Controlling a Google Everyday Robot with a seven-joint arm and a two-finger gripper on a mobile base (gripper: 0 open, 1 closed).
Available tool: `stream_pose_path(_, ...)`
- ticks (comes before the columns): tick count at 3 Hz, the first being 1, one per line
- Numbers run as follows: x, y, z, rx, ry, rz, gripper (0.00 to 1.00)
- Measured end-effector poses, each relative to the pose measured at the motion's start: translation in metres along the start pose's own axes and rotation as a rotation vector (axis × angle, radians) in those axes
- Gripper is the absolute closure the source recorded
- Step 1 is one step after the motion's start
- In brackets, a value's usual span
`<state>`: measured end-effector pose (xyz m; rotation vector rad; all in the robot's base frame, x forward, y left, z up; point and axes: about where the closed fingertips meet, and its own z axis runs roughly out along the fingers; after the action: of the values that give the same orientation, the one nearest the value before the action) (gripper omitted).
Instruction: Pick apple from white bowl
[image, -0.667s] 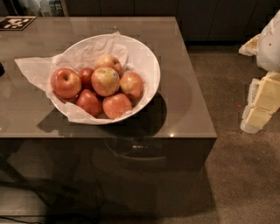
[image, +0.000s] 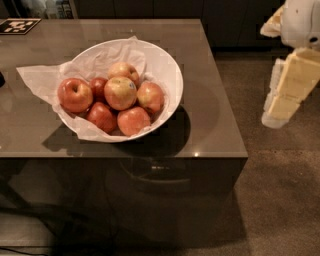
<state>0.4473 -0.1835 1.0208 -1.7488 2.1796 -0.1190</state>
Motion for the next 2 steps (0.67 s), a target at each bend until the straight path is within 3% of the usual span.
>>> stream_pose_path(2,-0.093,-0.025,-0.011,-0.006,-0.054,-0.114,0.00)
